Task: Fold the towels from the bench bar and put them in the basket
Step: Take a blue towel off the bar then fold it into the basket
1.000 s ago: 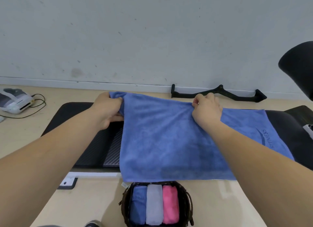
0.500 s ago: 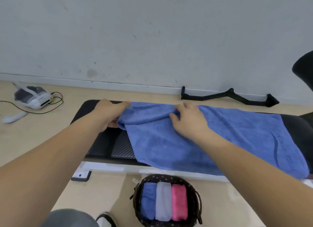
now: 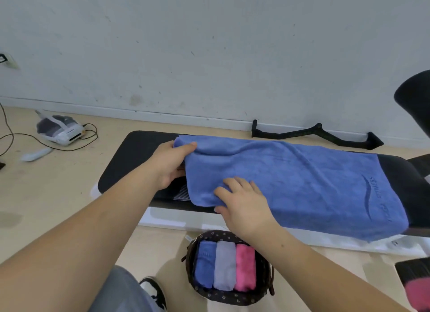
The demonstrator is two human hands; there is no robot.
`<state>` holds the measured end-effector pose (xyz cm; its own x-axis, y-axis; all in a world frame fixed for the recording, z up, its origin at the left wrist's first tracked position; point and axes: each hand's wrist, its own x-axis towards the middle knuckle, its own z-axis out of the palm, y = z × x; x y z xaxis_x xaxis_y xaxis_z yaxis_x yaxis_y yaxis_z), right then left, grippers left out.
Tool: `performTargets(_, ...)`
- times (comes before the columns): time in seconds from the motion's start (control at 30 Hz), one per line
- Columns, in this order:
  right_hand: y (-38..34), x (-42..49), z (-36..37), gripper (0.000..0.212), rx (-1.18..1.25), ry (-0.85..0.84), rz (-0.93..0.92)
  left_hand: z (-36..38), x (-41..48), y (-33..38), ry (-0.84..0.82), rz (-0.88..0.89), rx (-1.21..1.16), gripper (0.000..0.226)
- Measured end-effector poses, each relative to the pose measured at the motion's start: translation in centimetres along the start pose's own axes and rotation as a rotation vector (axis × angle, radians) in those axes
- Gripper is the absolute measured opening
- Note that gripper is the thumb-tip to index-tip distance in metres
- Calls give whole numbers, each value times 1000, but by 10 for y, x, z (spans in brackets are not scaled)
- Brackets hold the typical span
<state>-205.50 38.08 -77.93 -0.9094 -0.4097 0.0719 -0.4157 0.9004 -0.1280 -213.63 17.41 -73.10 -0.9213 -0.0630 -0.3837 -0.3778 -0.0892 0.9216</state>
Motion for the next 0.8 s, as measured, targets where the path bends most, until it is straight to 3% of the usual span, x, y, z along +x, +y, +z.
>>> performTargets(0.03, 2, -2, 0, 18, 51, 84, -8, 0, -2, -5, -3, 0, -22, 30)
performTargets(0.13, 5, -7, -5, 22, 228, 197, -1, -5, -4, -13, 48, -34, -66, 28)
performTargets(0.3, 8, -15, -24, 30, 452, 118, -31, -28, 2, -5, 243, -78, -21, 28)
performTargets(0.4, 14, -14, -18, 27, 398, 55, -137, -43, 2, -7, 248, -41, 23, 22)
performTargets(0.5, 13, -13, -10, 40, 386, -28, -107, -49, -5, -11, 180, -95, 138, 31)
performTargets(0.63, 10, -4, -10, 56, 309, 131, 50, -54, -15, -16, 138, -133, 507, 35)
performTargets(0.73, 16, 0, -10, 90, 134, -128, 163, -56, -17, -18, 164, -108, 591, 28)
performTargets(0.8, 18, 1, -8, 100, 94, -227, 160, -55, -16, -18, 214, -61, 553, 30)
